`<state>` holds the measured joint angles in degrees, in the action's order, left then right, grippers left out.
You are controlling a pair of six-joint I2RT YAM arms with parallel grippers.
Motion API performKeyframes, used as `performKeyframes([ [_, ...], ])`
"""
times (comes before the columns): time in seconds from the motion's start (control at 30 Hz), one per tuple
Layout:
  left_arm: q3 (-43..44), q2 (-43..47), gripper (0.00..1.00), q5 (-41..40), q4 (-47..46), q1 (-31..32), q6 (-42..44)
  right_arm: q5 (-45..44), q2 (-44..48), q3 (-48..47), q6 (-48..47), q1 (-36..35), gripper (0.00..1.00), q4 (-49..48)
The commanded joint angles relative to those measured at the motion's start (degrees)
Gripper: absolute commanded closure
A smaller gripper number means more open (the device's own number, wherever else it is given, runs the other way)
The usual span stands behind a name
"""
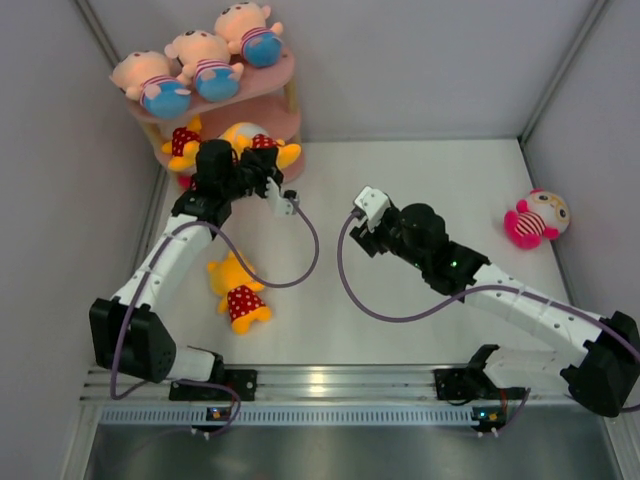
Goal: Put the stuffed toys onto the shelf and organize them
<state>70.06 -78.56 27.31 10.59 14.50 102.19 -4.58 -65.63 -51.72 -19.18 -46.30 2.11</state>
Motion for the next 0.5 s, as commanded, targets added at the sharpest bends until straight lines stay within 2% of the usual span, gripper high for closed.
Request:
performKeyframes([
  [0.0,4.29,-1.76,1.0,4.5,-6.72,-0.79,3.1,1.5,0.32,-0.13,1.16,0.69,0.43,-2.9],
  [0.17,7.45,-4.93,1.0,5.47,-7.07,-2.1,1.96,1.33,0.06,0.22,0.46,0.6,0.43,-3.25],
  [0.47,9.21,-9.24,1.0,10.22,-7.78,-7.29,-5.77,2.91,-3.54,-0.48,-0.6,0.78,0.43,-4.74],
])
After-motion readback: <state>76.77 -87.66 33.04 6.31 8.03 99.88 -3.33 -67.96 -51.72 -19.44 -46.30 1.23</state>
